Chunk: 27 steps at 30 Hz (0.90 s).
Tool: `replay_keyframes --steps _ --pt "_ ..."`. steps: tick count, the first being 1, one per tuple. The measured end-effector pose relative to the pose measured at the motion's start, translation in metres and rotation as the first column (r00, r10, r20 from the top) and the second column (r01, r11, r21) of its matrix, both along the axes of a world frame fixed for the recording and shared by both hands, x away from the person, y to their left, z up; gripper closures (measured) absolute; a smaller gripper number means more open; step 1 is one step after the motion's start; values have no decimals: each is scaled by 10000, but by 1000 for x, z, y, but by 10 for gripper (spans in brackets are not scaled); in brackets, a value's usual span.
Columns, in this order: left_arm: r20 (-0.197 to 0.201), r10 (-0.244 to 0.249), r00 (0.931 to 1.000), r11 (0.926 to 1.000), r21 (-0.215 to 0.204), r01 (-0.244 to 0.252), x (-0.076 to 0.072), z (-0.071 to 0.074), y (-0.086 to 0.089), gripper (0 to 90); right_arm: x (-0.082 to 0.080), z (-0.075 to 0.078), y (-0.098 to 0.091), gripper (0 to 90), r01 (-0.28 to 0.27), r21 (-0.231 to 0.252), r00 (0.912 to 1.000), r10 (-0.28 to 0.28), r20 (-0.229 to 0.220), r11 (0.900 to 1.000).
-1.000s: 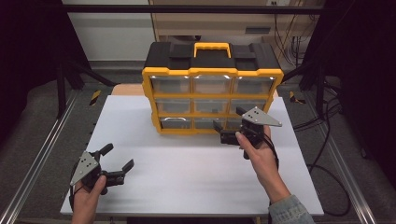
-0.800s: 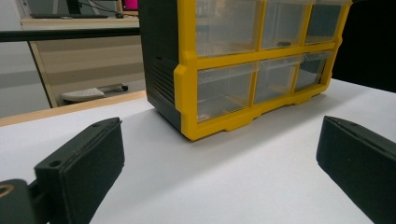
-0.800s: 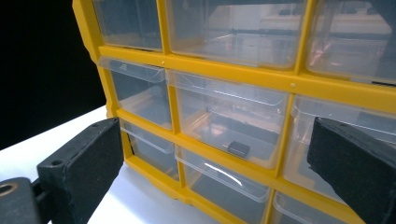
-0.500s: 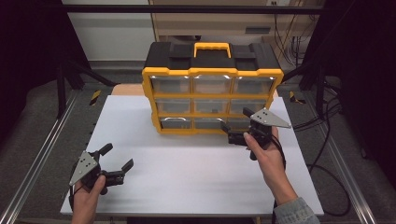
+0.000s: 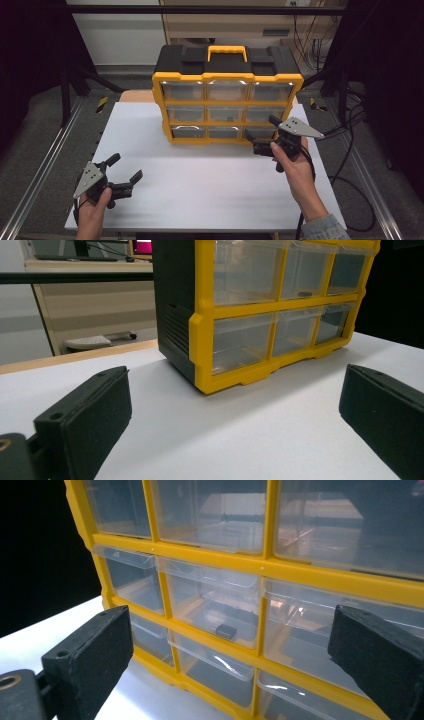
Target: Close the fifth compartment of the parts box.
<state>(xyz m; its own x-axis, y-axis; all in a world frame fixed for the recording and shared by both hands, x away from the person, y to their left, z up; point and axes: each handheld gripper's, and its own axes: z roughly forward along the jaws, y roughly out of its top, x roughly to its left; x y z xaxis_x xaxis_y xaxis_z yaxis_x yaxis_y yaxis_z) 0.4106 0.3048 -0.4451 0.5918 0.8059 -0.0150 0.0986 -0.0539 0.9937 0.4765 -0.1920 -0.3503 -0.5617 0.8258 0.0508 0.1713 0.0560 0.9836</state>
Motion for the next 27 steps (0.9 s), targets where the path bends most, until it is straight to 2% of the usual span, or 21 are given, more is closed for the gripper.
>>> replay_keyframes --steps 17,27 --pt "-2 29 10000 10000 26 -29 0 0 1 3 -11 3 -30 45 406 -11 9990 -406 159 9992" --pt "-6 45 10000 10000 -7 -45 0 0 1 3 -20 6 -45 17 750 42 9963 -751 427 9972"
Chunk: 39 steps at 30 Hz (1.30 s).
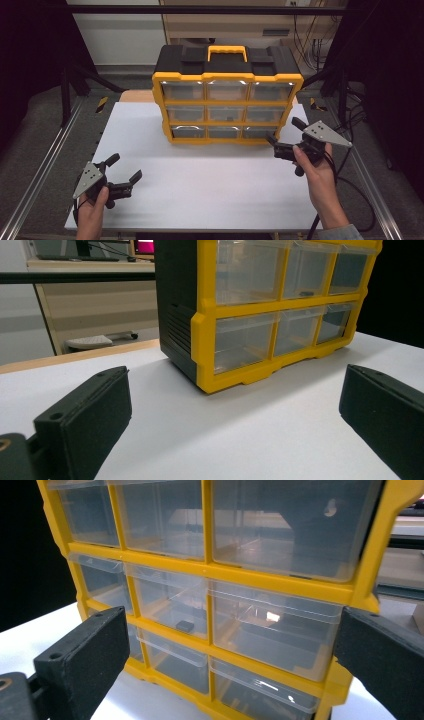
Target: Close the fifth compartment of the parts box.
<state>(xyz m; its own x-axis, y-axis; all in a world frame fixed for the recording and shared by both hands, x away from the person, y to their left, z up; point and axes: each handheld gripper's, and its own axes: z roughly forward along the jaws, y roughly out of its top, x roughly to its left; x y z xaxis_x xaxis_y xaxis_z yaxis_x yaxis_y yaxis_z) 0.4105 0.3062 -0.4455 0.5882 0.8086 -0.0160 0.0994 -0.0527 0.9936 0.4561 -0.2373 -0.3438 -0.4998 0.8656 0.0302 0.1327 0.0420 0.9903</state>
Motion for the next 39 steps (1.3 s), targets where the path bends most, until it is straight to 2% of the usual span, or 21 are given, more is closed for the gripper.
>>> replay_keyframes --steps 5,11,20,24,27,39 --pt "-28 27 10000 9999 -162 -27 0 0 1 3 -4 -2 -6 23 -66 25 10000 66 15 10000" --pt "-2 121 9999 9998 -149 -121 0 0 2 3 -11 -4 -16 30 -250 24 9996 250 110 9997" --pt "24 144 9999 9998 -157 -144 0 0 3 4 -20 -16 -32 30 -225 4 9997 225 103 9997" --pt "20 154 9999 9997 -181 -154 0 0 3 4 -23 -19 -38 31 -165 120 9998 163 143 9998" --pt "18 168 9999 9995 -268 -168 -1 0 4 5 -24 -21 -43 30 -184 269 9992 174 346 9995" --pt "-2 200 9998 9993 -317 -200 -1 0 5 4 -27 -39 -56 30 354 269 9978 -368 543 9990"
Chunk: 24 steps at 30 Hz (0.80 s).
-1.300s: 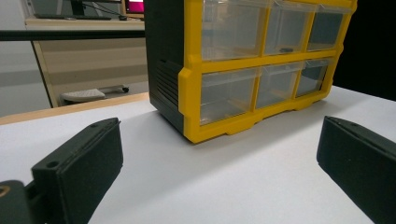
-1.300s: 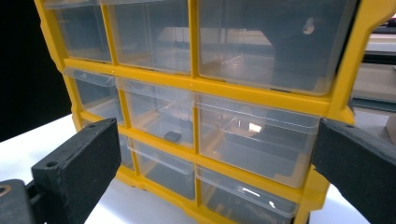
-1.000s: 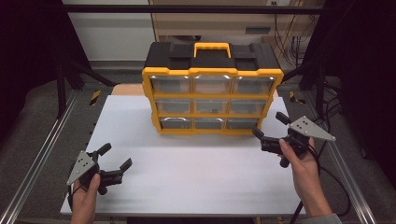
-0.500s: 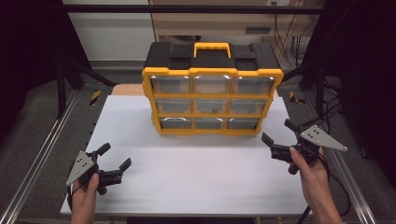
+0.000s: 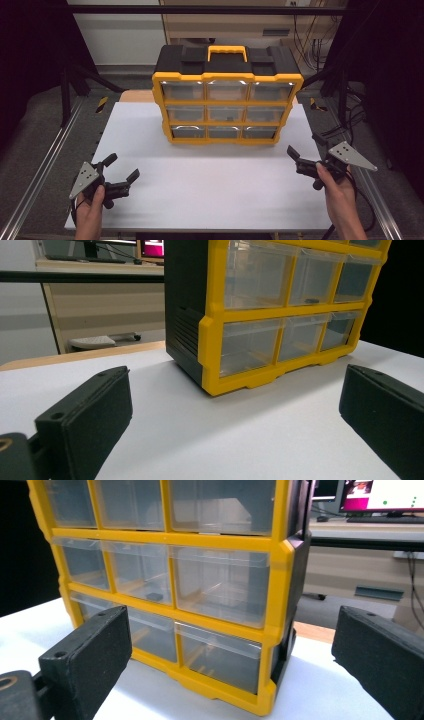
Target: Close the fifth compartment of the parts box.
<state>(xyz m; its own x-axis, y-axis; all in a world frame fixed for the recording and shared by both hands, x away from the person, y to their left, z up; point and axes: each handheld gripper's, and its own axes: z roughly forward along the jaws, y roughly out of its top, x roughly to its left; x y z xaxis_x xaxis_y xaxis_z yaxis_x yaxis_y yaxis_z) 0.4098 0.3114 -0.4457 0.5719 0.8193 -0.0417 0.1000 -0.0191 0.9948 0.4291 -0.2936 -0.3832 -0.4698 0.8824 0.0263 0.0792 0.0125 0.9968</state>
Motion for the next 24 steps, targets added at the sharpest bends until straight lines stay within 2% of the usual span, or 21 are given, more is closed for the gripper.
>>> replay_keyframes --steps 10,14,20,24 --pt "-21 -35 10000 10000 19 35 0 0 0 4 0 -17 5 30 43 -137 9998 -45 -192 9999" --pt "-8 -36 10000 10000 20 36 0 0 0 4 1 -24 7 30 -119 -83 9998 118 -188 9999" --pt "-17 -68 10000 10000 42 69 0 -1 0 5 1 -35 11 30 -195 -94 9989 191 -420 9998" --pt "-18 -64 10000 10000 35 64 0 -1 0 5 1 -40 14 29 -327 -63 9988 325 -364 9994"
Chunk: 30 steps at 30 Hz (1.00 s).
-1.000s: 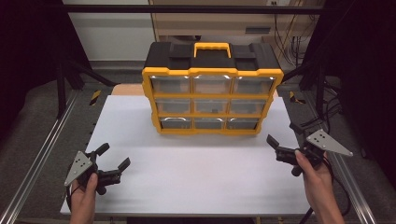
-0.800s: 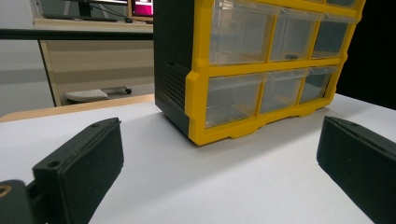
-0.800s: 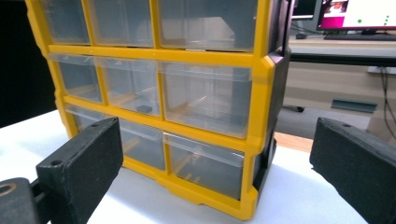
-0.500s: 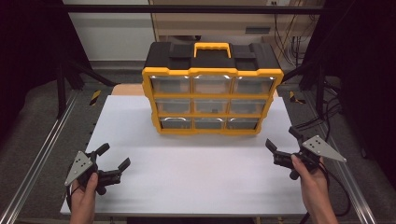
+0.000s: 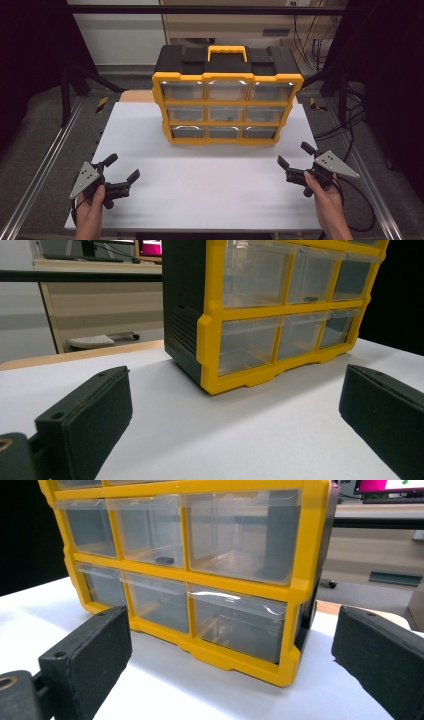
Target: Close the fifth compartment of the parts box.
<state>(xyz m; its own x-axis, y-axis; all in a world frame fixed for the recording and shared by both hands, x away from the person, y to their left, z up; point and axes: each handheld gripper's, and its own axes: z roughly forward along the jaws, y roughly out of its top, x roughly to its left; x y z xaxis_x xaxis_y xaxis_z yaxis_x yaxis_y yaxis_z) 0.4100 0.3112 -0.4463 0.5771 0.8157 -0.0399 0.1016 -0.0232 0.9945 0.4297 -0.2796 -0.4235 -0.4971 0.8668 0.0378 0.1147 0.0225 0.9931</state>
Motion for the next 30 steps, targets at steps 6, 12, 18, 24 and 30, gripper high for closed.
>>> replay_keyframes --steps 6,12,18,24,30 --pt "-17 -37 10000 10000 14 37 0 0 0 4 -1 -6 4 26 -103 -74 9999 102 -12 9999" --pt "-32 -76 10000 10000 35 76 0 0 -1 5 -2 -10 7 23 -189 -133 9998 188 -82 9997" --pt "-53 -94 9999 9999 37 94 1 0 -1 5 -2 -14 13 21 -421 -69 9990 420 -173 9991" --pt "-75 -165 9998 9999 51 165 1 -1 -2 5 -1 -18 19 21 -587 -194 9978 581 -319 9981" --pt "-117 -254 9996 9996 117 256 1 -2 -4 4 0 -21 25 21 -700 -234 9967 690 -425 9973"
